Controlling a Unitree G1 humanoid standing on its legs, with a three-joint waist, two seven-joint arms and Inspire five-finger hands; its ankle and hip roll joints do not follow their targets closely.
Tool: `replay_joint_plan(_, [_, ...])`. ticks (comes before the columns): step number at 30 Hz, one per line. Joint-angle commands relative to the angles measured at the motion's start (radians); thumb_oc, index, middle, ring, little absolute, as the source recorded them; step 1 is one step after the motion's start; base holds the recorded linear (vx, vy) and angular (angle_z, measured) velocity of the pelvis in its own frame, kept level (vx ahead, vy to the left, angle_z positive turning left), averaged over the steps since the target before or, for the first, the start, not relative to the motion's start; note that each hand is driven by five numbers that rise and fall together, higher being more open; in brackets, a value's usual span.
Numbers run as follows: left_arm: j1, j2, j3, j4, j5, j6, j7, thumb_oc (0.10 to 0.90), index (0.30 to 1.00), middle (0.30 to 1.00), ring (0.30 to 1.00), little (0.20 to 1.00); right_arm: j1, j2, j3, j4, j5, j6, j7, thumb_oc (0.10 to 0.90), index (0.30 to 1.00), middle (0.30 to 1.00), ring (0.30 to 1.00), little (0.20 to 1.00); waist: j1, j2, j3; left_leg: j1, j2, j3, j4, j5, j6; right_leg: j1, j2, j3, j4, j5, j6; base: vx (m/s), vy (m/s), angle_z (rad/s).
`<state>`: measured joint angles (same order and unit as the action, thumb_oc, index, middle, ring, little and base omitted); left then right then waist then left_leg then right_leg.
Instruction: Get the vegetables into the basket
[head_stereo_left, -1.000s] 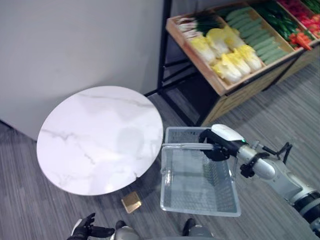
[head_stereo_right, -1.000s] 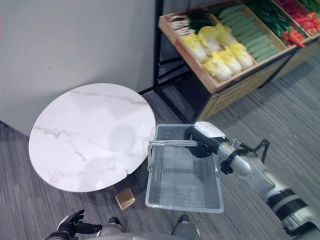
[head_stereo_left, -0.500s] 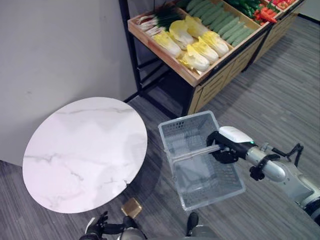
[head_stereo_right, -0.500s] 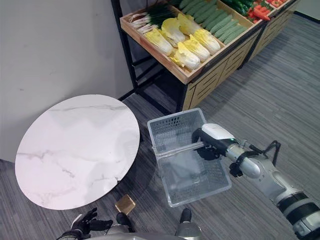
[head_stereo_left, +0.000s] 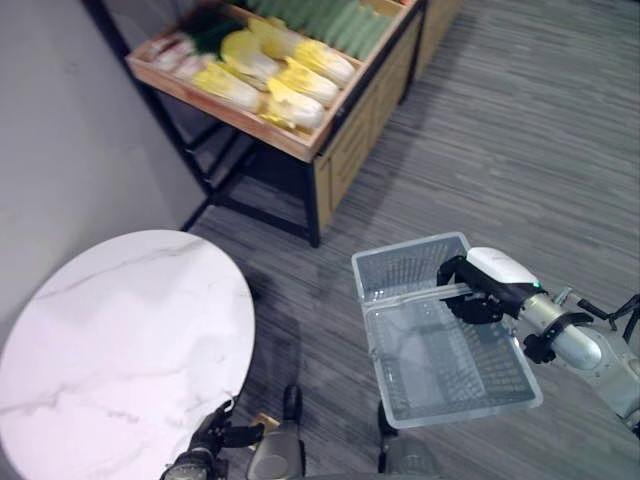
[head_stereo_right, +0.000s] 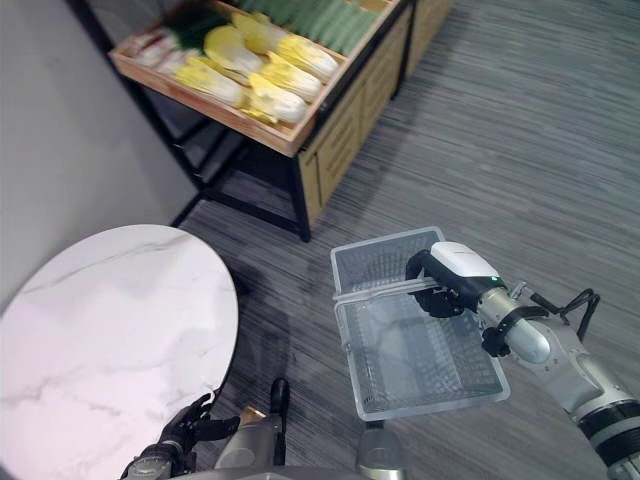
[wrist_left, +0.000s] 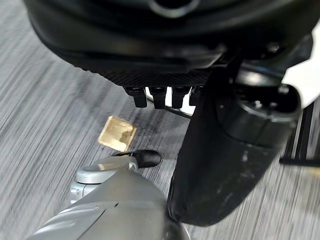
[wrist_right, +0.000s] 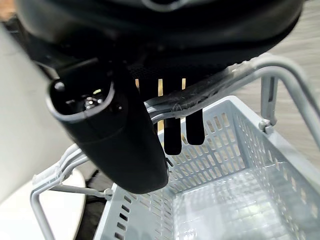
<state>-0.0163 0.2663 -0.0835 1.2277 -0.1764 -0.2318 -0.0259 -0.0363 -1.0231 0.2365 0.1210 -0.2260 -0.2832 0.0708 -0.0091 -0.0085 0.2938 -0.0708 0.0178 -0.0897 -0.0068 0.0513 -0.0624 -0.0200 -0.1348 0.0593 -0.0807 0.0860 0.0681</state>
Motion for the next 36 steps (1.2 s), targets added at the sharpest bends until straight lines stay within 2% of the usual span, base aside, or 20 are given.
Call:
replay_joint_plan(1, [0.029, 0.019, -0.057, 0.031, 0.003, -0.015, -0.005, 0.900, 1.000, 1.000, 1.000, 1.000, -0.105, -0.018, -0.085, -0.090, 0.119, -0.092, -0.048, 0.400, 0.300, 0.300, 0.300, 0.300, 0.049, 0.022, -0.084, -0.061, 0.079, -0.019, -0.015, 0.088, -0.080, 0.075, 0.046, -0.052, 0.098, -0.118, 0.054, 0.12, 0.216, -0.97])
replay_joint_plan(3, [0.027, 0.021, -0.062, 0.033, 0.010, -0.015, -0.005, 0.900, 1.000, 1.000, 1.000, 1.000, -0.091, -0.012, -0.095, -0.083, 0.116, -0.089, -0.051, 0.400, 0.300, 0.300, 0.300, 0.300, 0.046, 0.015, -0.088, -0.048, 0.071, -0.010, -0.020, 0.079, -0.069, 0.072, 0.039, -0.037, 0.103, -0.118, 0.061, 0.09, 0.202, -0.52])
replay_joint_plan(4, [0.024, 0.023, -0.069, 0.032, 0.024, -0.018, -0.009, 0.900, 1.000, 1.000, 1.000, 1.000, -0.068, -0.002, -0.106, -0.055, 0.102, -0.082, -0.056, 0.400, 0.300, 0.300, 0.300, 0.300, 0.029, 0.007, -0.100, -0.027, 0.064, 0.032, -0.029, 0.060, -0.051, 0.062, 0.021, -0.007, 0.102, -0.108, 0.079, 0.08, 0.246, -0.34])
replay_joint_plan(6, [0.026, 0.027, -0.074, 0.031, 0.028, -0.019, -0.014, 0.900, 1.000, 1.000, 1.000, 1.000, -0.063, 0.011, -0.106, -0.031, 0.100, -0.077, -0.057, 0.400, 0.300, 0.300, 0.300, 0.300, 0.031, 0.003, -0.104, -0.013, 0.060, 0.062, -0.031, 0.050, -0.043, 0.054, 0.012, 0.012, 0.100, -0.099, 0.088, 0.07, 0.233, -0.49])
replay_joint_plan(8, [0.028, 0.040, -0.069, 0.015, 0.030, -0.021, -0.014, 0.900, 1.000, 1.000, 1.000, 1.000, -0.043, 0.038, -0.122, 0.059, 0.064, -0.058, -0.085, 0.400, 0.300, 0.300, 0.300, 0.300, 0.024, -0.010, -0.113, 0.008, 0.048, 0.130, -0.021, 0.016, -0.014, 0.022, -0.014, 0.043, 0.108, -0.068, 0.122, 0.05, 0.225, -0.66])
replay_joint_plan(9, [0.028, 0.041, -0.069, 0.015, 0.030, -0.020, -0.014, 0.900, 1.000, 1.000, 1.000, 1.000, -0.043, 0.038, -0.121, 0.059, 0.064, -0.058, -0.086, 0.400, 0.300, 0.300, 0.300, 0.300, 0.027, -0.011, -0.113, 0.008, 0.048, 0.133, -0.021, 0.015, -0.013, 0.020, -0.015, 0.046, 0.108, -0.068, 0.123, 0.01, 0.156, -0.69])
replay_joint_plan(10, [0.029, 0.050, -0.058, 0.005, 0.022, -0.021, -0.009, 0.900, 1.000, 1.000, 1.000, 1.000, -0.043, 0.061, -0.125, 0.095, 0.062, -0.054, -0.102, 0.400, 0.300, 0.300, 0.300, 0.300, 0.027, -0.016, -0.113, 0.023, 0.049, 0.168, -0.022, 0.002, -0.004, -0.005, -0.021, 0.038, 0.119, -0.046, 0.137, 0.00, 0.082, -0.62])
replay_joint_plan(12, [0.029, 0.057, -0.056, 0.002, 0.023, -0.021, -0.009, 0.900, 1.000, 1.000, 1.000, 1.000, -0.047, 0.065, -0.123, 0.116, 0.056, -0.051, -0.104, 0.400, 0.300, 0.300, 0.300, 0.300, 0.031, -0.019, -0.111, 0.030, 0.050, 0.184, -0.023, -0.003, -0.003, -0.015, -0.022, 0.026, 0.123, -0.038, 0.141, -0.01, 0.086, -0.67])
replay_joint_plan(14, [0.034, 0.075, -0.052, -0.017, 0.026, -0.022, -0.008, 0.900, 1.000, 1.000, 1.000, 1.000, -0.031, 0.079, -0.128, 0.191, 0.023, -0.041, -0.124, 0.400, 0.300, 0.300, 0.300, 0.300, 0.040, -0.031, -0.105, 0.062, 0.058, 0.239, -0.036, -0.010, -0.004, -0.030, -0.039, -0.079, 0.121, 0.017, 0.147, 0.00, 0.063, -0.80])
replay_joint_plan(21, [0.049, 0.065, -0.028, -0.004, 0.029, -0.022, -0.013, 0.900, 1.000, 1.000, 1.000, 1.000, 0.110, 0.104, -0.235, 0.225, 0.025, -0.038, -0.135, 0.400, 0.300, 0.300, 0.300, 0.300, 0.017, -0.023, -0.129, 0.093, 0.065, 0.235, -0.065, -0.003, -0.019, 0.012, -0.035, -0.095, 0.041, 0.007, 0.133, 0.03, -0.002, -0.13])
replay_joint_plan(27, [0.053, 0.052, -0.039, 0.006, 0.051, -0.023, -0.016, 0.900, 1.000, 1.000, 1.000, 1.000, 0.148, 0.138, -0.245, 0.347, 0.016, -0.035, -0.166, 0.400, 0.300, 0.300, 0.300, 0.300, 0.008, -0.012, -0.141, 0.095, 0.082, 0.222, -0.080, 0.016, -0.040, 0.044, -0.021, -0.115, -0.004, 0.005, 0.119, 0.00, -0.074, 0.05])
replay_joint_plan(31, [0.045, 0.040, -0.045, 0.009, 0.060, -0.021, -0.001, 0.900, 1.000, 1.000, 1.000, 1.000, 0.154, 0.205, -0.234, 0.464, 0.032, -0.020, -0.187, 0.400, 0.300, 0.300, 0.300, 0.300, 0.007, -0.007, -0.142, 0.093, 0.092, 0.216, -0.080, 0.024, -0.050, 0.046, -0.012, -0.125, -0.007, -0.001, 0.114, 0.00, -0.055, 0.08])
replay_joint_plan(34, [0.045, 0.013, -0.054, 0.014, 0.058, -0.020, 0.015, 0.900, 1.000, 1.000, 1.000, 1.000, 0.160, 0.304, -0.233, 0.638, 0.098, -0.002, -0.203, 0.400, 0.300, 0.300, 0.300, 0.300, 0.008, 0.000, -0.147, 0.090, 0.096, 0.211, -0.080, 0.027, -0.053, 0.048, -0.008, -0.132, -0.007, -0.005, 0.111, 0.01, -0.036, 0.04])
replay_joint_plan(35, [0.044, 0.014, -0.054, 0.014, 0.058, -0.020, 0.015, 0.900, 1.000, 1.000, 1.000, 1.000, 0.158, 0.305, -0.232, 0.640, 0.098, -0.003, -0.204, 0.400, 0.300, 0.300, 0.300, 0.300, 0.008, 0.000, -0.146, 0.090, 0.096, 0.211, -0.080, 0.027, -0.053, 0.048, -0.008, -0.132, -0.007, -0.006, 0.111, 0.03, -0.025, 0.05])
replay_joint_plan(36, [0.047, 0.004, -0.065, 0.015, 0.064, -0.020, 0.027, 0.900, 1.000, 1.000, 1.000, 1.000, 0.150, 0.356, -0.237, 0.687, 0.149, 0.001, -0.215, 0.400, 0.300, 0.300, 0.300, 0.300, 0.008, 0.004, -0.145, 0.092, 0.096, 0.209, -0.080, 0.026, -0.052, 0.051, -0.008, -0.131, -0.007, -0.006, 0.111, 0.00, 0.000, 0.00])
